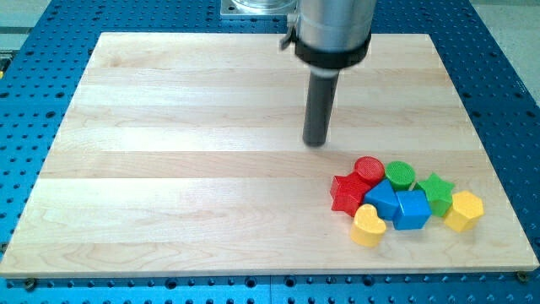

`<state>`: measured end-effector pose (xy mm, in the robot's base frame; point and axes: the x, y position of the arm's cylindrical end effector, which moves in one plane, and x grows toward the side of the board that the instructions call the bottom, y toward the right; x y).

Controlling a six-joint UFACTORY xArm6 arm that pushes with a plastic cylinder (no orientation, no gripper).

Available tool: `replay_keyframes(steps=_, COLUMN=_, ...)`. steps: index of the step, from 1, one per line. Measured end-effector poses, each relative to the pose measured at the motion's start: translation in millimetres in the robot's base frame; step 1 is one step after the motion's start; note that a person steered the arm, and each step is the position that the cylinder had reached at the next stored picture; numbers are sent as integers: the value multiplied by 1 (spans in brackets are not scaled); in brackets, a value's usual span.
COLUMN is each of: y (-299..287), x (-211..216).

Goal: Move the heart top left side corner of the board

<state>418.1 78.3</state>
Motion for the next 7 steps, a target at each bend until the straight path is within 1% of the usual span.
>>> replay_keyframes(steps=1, y=73, x=-14)
replay_keyframes(steps=2, y=156, x=-5)
replay_keyframes(steps=3, y=193, x=35)
replay_keyframes(steps=4, y=193, x=84)
replay_keyframes(steps=6, y=214, x=135)
replay_keyframes(steps=7, y=214, x=181)
